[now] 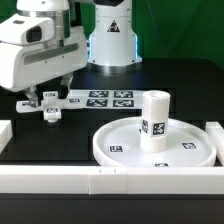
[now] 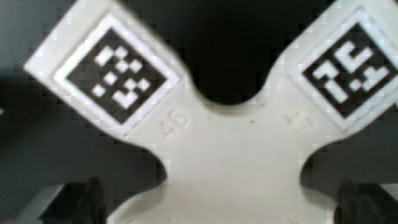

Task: Assemble round table

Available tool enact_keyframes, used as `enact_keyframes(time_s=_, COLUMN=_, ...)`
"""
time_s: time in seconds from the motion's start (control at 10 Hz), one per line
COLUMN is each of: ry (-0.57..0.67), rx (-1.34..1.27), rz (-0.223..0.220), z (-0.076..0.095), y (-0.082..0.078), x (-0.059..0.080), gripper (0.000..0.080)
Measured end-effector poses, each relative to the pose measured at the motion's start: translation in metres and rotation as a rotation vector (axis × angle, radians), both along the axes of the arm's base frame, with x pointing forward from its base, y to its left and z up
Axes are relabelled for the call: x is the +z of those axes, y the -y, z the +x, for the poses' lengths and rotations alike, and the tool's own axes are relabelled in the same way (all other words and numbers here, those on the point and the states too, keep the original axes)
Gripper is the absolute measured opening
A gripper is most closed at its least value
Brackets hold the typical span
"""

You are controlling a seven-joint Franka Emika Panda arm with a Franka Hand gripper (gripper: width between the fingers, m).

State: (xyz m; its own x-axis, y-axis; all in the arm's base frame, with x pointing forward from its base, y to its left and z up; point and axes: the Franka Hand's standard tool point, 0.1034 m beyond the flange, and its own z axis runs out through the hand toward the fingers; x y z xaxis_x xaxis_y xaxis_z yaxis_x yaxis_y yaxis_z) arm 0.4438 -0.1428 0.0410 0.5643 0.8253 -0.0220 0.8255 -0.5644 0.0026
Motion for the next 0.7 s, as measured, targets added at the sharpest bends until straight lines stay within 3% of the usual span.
enact_keyframes(time_s=0.5, ry=-0.015, rx=-0.005, rz=0.002, z=-0.0049, y=0.0018, x=-0.0077, gripper=0.0649)
enact_keyframes(time_s=0.7, ry=-0.012, rx=0.001, rz=0.003, z=-0.0032, y=-0.0017, x=-0.0029, gripper=0.0649)
